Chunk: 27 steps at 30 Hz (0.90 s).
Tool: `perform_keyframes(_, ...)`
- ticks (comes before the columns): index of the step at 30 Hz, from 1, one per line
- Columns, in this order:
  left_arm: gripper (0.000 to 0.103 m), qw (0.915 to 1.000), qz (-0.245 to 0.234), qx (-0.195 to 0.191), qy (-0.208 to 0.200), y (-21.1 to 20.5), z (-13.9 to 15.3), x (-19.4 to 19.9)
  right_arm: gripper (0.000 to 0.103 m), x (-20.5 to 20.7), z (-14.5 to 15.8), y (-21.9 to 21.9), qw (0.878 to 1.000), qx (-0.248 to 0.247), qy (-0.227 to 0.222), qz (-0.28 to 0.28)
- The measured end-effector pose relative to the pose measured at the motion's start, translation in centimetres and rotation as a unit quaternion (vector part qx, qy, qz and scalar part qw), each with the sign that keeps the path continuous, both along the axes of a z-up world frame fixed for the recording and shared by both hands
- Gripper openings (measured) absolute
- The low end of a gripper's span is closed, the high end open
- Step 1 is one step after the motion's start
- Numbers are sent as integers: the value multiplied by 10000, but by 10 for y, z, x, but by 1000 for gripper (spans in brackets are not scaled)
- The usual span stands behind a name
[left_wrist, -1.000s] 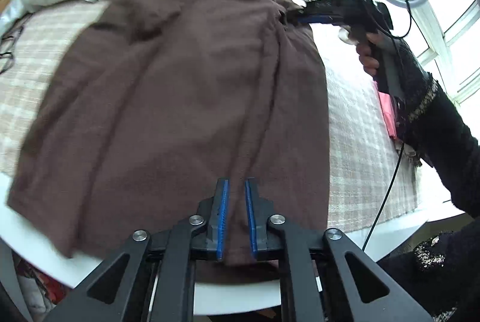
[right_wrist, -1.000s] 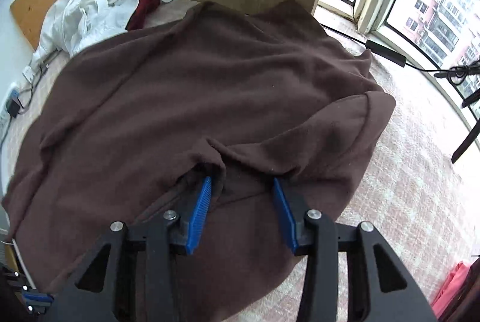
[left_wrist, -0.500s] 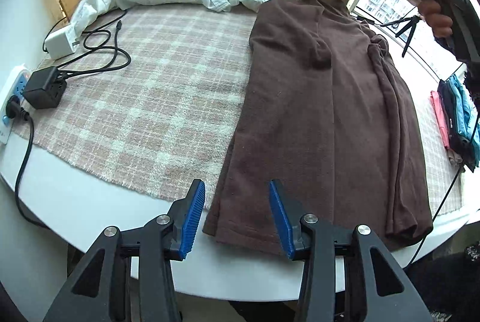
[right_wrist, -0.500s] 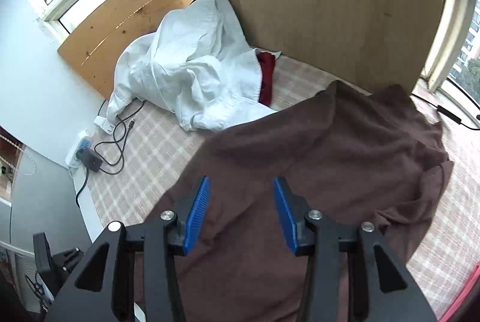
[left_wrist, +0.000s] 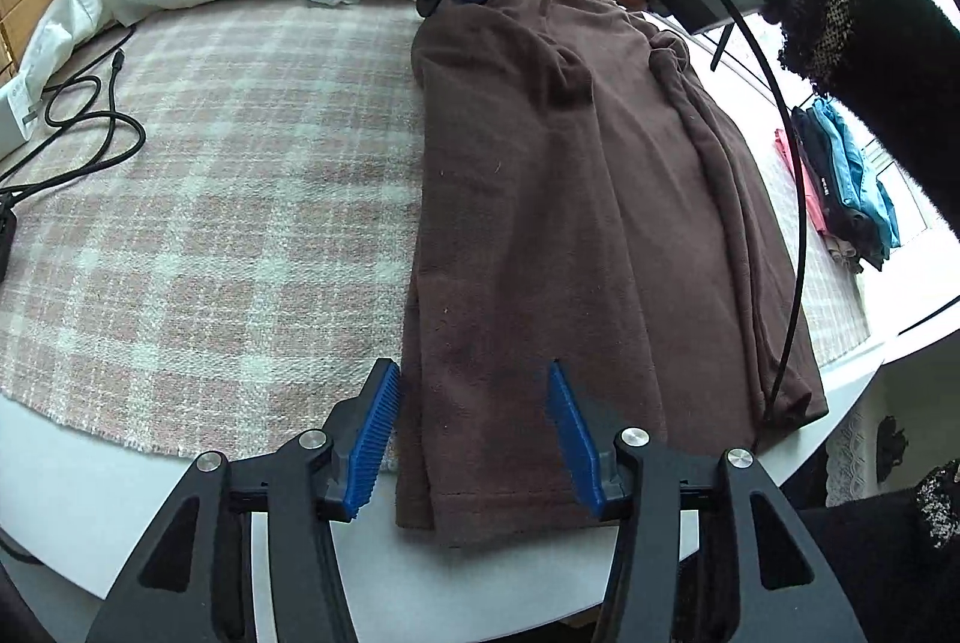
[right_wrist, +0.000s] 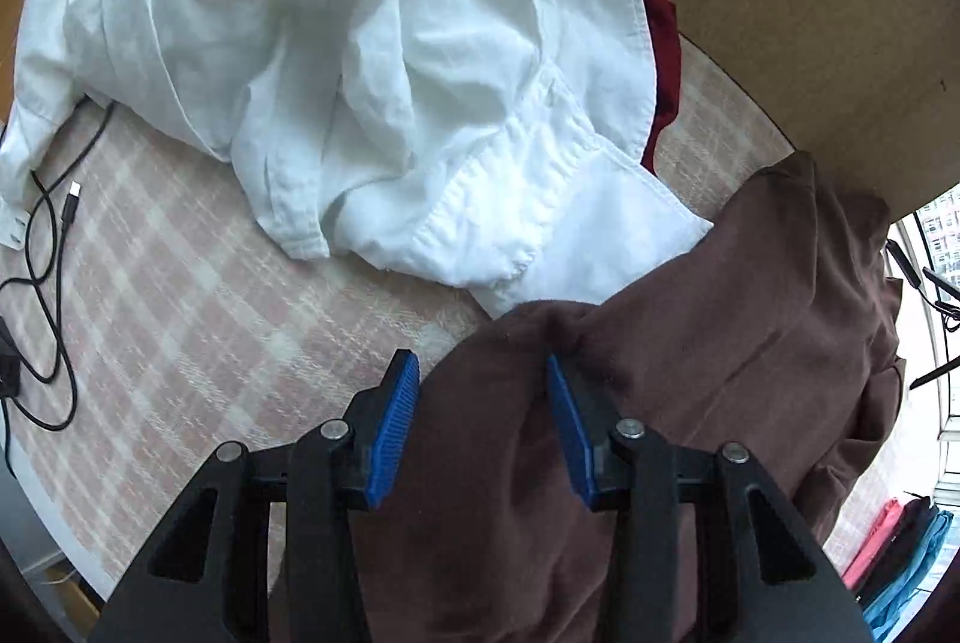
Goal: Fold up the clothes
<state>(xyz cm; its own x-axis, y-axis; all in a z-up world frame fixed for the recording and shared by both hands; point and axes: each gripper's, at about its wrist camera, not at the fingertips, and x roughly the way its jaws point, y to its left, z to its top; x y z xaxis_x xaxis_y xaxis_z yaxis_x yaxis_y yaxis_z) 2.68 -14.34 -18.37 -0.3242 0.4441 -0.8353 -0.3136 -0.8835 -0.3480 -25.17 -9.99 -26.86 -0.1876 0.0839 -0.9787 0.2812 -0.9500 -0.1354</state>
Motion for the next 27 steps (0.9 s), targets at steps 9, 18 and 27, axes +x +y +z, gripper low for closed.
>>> perform_keyframes(9,8,9996,-139,189,126,-5,1,4,8,15,12,36,9968,-725,161,-292)
perform_keyframes(18,5,9978,-269,127,594,12,46,23,7,45,71,116,9646,-2384,751,-836)
perform_keyframes(27,5,9855,-1433,-332,850,108,71,52,7,87,74,222,9264,-3163,1181,-1670)
